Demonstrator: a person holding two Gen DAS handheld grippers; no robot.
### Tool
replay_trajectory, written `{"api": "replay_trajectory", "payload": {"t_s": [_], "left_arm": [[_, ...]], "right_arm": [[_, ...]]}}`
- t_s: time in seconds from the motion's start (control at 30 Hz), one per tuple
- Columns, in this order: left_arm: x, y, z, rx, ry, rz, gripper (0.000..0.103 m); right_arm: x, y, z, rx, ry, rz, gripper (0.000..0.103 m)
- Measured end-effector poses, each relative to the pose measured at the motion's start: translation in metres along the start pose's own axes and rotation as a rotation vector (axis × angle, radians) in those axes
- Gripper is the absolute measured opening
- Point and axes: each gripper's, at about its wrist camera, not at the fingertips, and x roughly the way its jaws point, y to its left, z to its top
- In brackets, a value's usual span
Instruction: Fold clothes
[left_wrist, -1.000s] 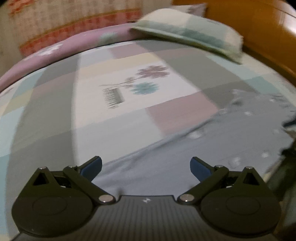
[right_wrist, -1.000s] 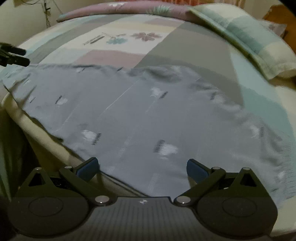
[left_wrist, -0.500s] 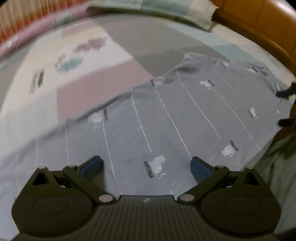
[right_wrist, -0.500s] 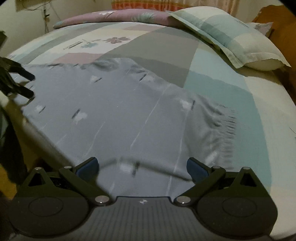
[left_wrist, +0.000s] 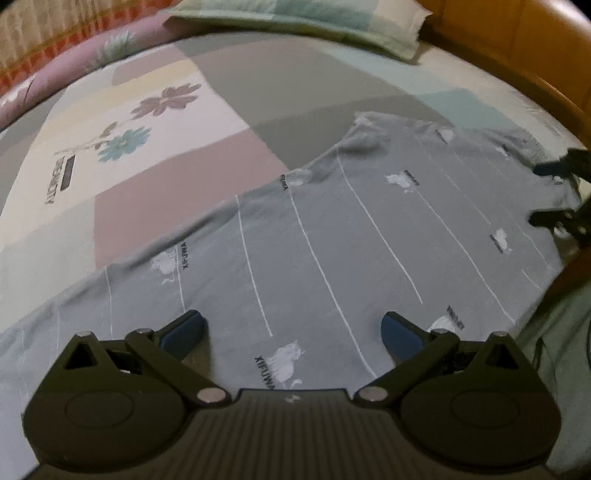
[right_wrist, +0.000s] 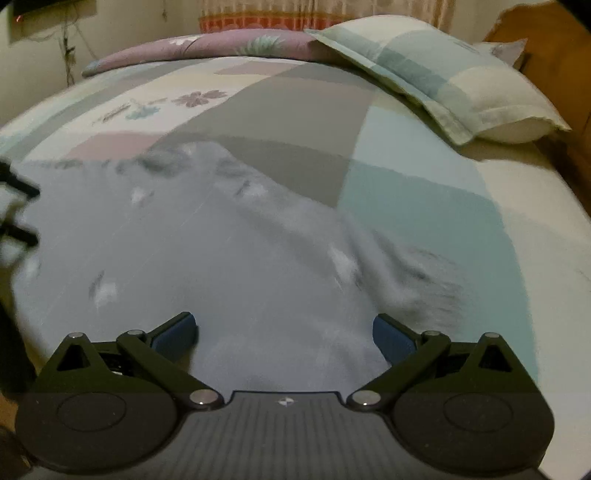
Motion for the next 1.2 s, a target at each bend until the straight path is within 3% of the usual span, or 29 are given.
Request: {"api": "replay_trajectory", "payload": {"t_s": [0.17,0.33,0.43,0.53,0.67,0.73,0.83,0.93,1.03,1.2], "left_arm": [[-0.006,-0.006,0.012,0.029,-0.011,0.025,0.102],[-0.001,-0.024,0.014,0.06,-0.024,-0.012,0.102],[0.002,-0.028,0.002,0.075,-0.017,0.003,0.102],[-0.006,-0.022,-0.004,0.079,0.004,-0.023,0.102],[-0.01,-0.013,0.01,0.047,-0.022,-0.041,0.102],[-0.008,-0.01,0.019,0.018,-0.057,-0.051,0.102],[0.0,-0.006,0.021,-0.009,-0.041,-0.06,0.102],[0.005,-0.001,0.012,-0.017,-0.031,-0.065,0.102],[0.0,0.004,0.004,-0.012,-0.042,-0.071,0.102],[-0.012,0.023,0.009,-0.095,-0.057,-0.108,0.102]], "right_arm": [[-0.004,0.028,0.021,-0.019,-0.036,0.041,0.103],[-0.008,0.057,0.044,-0.038,-0.073,0.085,0.103],[0.016,0.085,0.043,-0.102,-0.011,0.121,0.103],[0.016,0.077,0.024,-0.029,0.008,0.163,0.103],[0.009,0.068,0.043,-0.041,0.025,0.159,0.103],[0.013,0.063,0.063,-0.006,-0.038,0.176,0.103],[0.031,0.063,0.092,0.018,-0.106,0.202,0.103],[0.063,0.066,0.114,0.057,-0.099,0.273,0.103],[0.098,0.067,0.114,0.061,-0.039,0.268,0.103],[0.086,0.071,0.124,0.053,-0.065,0.262,0.103]]}}
